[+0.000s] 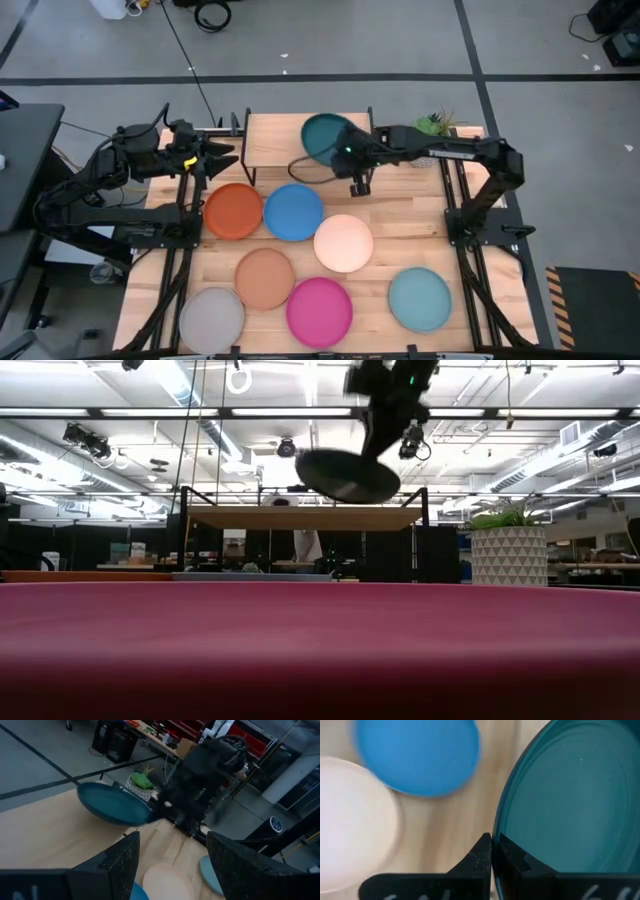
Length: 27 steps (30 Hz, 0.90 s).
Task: Place and stack plates onto a shelf
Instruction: Put the dark green plate on the shelf, then stack the orange plate on top of the dark green plate on the shelf
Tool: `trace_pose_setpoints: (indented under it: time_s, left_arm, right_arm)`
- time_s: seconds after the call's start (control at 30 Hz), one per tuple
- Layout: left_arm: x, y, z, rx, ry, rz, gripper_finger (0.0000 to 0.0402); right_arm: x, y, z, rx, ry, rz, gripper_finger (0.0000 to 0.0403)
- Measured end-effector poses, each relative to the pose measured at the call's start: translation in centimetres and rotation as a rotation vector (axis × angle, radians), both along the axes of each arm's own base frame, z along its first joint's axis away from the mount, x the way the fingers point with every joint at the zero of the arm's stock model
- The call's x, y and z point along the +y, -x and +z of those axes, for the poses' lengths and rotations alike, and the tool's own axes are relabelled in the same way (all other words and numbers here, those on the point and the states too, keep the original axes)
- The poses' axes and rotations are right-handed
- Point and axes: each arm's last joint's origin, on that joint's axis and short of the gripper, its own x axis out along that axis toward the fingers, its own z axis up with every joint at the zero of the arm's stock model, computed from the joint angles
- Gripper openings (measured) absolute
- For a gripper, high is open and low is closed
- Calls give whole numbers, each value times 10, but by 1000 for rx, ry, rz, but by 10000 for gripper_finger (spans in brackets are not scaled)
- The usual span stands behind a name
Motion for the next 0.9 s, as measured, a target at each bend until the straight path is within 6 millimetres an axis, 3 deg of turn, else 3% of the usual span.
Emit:
trace_pose_setpoints:
  time_s: [0.27, 0.63, 0.9]
  left_arm:
    - [0, 0, -2, 14, 11, -13, 237]
    - [0, -3, -5, 64, -11, -21, 237]
    - [0, -16, -14, 137, 40, -112, 237]
  right_arm:
    - [-29, 1, -14, 62, 22, -97, 33]
    - [-27, 1, -14, 53, -52, -124, 76]
    - [-18, 6, 33, 0, -46, -168, 125]
